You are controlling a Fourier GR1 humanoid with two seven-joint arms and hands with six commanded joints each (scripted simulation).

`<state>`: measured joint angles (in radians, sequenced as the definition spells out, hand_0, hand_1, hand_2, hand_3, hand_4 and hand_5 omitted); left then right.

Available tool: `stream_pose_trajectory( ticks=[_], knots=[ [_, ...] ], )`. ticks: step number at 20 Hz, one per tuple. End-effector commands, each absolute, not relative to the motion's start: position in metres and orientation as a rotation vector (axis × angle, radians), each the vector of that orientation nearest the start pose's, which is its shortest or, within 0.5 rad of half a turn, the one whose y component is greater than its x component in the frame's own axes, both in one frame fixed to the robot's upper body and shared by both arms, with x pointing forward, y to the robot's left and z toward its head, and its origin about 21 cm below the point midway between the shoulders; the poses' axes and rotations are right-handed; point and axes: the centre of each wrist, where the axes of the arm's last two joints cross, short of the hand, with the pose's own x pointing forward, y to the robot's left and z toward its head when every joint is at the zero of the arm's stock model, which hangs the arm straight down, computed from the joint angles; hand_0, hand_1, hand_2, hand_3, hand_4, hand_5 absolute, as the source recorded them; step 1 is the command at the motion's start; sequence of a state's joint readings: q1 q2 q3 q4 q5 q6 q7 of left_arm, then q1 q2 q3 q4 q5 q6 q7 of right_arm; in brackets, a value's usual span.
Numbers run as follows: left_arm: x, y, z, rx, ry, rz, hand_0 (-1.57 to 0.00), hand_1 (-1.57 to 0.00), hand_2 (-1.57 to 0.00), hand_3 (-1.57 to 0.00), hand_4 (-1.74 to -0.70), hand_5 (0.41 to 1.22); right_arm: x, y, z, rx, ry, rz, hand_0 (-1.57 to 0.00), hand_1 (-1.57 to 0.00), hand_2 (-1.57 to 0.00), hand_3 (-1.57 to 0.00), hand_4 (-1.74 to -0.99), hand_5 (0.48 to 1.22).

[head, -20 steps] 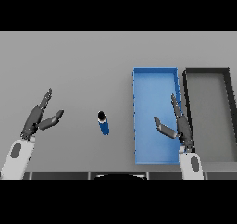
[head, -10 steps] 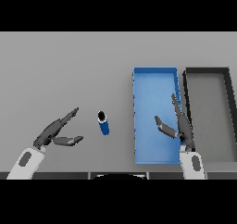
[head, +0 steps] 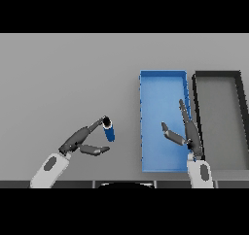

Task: Pick up the blue pipe and place it into the blue bin.

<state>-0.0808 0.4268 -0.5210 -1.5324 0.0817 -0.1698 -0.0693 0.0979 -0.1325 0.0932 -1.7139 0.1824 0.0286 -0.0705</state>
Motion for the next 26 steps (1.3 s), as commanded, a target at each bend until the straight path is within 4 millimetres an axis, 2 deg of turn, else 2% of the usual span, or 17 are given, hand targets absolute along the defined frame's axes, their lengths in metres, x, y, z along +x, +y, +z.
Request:
stream_pose_trajectory(
  ticks=[1,4,9,11,13,14,15,16,17,18,20,22,24,26],
  knots=[
    [0.238,0.207,-0.008,-0.290,-1.438,-0.787,0.00,0.00,0.00,0.00,-1.15,0.460,0.224,-0.248,0.017,-0.176,-1.665,0.329,0.00,0.00,0.00,0.00,-1.201,0.620],
    [0.250,0.194,-0.014,-0.314,-1.451,-0.779,0.00,0.00,0.00,0.00,-1.13,0.459,0.220,-0.250,0.010,-0.163,-1.649,0.320,0.00,0.00,0.00,0.00,-1.210,0.631],
    [0.255,0.176,-0.025,-0.252,-1.428,-0.831,0.00,0.00,0.00,0.00,-1.05,0.418,0.220,-0.253,0.014,-0.171,-1.682,0.321,0.00,0.00,0.00,0.00,-1.221,0.645],
    [0.256,0.165,-0.030,-0.315,-1.434,-0.799,0.00,0.00,0.00,0.00,-1.08,0.428,0.217,-0.254,0.013,-0.177,-1.670,0.325,0.00,0.00,0.00,0.00,-1.207,0.646],
    [0.258,0.163,-0.033,-0.340,-1.453,-0.782,0.00,0.00,0.00,0.00,-1.11,0.463,0.215,-0.251,0.013,-0.179,-1.683,0.325,0.00,0.00,0.00,0.00,-1.207,0.650],
    [0.260,0.161,-0.033,-0.357,-1.457,-0.761,0.00,0.00,-0.05,-0.04,-1.14,0.502,0.215,-0.251,0.012,-0.183,-1.685,0.331,0.00,0.00,0.00,0.00,-1.210,0.653],
    [0.260,0.156,-0.035,-0.379,-1.460,-0.729,0.00,-0.04,-0.15,-0.12,-1.19,0.550,0.218,-0.254,0.013,-0.185,-1.681,0.331,0.00,0.00,0.00,0.00,-1.213,0.655],
    [0.261,0.152,-0.034,-0.403,-1.465,-0.699,-0.01,-0.16,-0.31,-0.28,-1.24,0.613,0.222,-0.254,0.013,-0.180,-1.669,0.325,0.00,0.00,0.00,0.00,-1.217,0.655],
    [0.258,0.150,-0.035,-0.433,-1.476,-0.662,-0.12,-0.32,-0.49,-0.53,-1.28,0.735,0.220,-0.255,0.014,-0.174,-1.677,0.330,0.00,0.00,0.00,0.00,-1.220,0.656],
    [0.259,0.145,-0.034,-0.442,-1.484,-0.648,-0.36,-0.55,-0.69,-0.74,-1.37,0.832,0.219,-0.254,0.012,-0.167,-1.677,0.330,0.00,0.00,0.00,0.00,-1.220,0.656],
    [0.257,0.143,-0.035,-0.444,-1.471,-0.645,-0.80,-0.92,-1.01,-1.03,-1.50,0.972,0.220,-0.257,0.013,-0.172,-1.683,0.326,0.00,0.00,0.00,0.00,-1.224,0.658],
    [0.252,0.140,-0.034,-0.451,-1.481,-0.664,-1.07,-1.15,-1.21,-1.19,-1.58,1.062,0.222,-0.254,0.012,-0.165,-1.663,0.317,0.00,0.00,0.00,0.00,-1.233,0.660],
    [0.251,0.136,-0.032,-0.443,-1.510,-0.676,-1.25,-1.30,-1.34,-1.33,-1.53,1.119,0.224,-0.251,0.013,-0.156,-1.662,0.324,0.00,0.00,0.00,0.00,-1.224,0.651],
    [0.248,0.131,-0.032,-0.445,-1.555,-0.670,-1.37,-1.40,-1.42,-1.42,-1.50,1.156,0.226,-0.252,0.014,-0.153,-1.656,0.317,0.00,0.00,0.00,0.00,-1.221,0.638]
  ],
)
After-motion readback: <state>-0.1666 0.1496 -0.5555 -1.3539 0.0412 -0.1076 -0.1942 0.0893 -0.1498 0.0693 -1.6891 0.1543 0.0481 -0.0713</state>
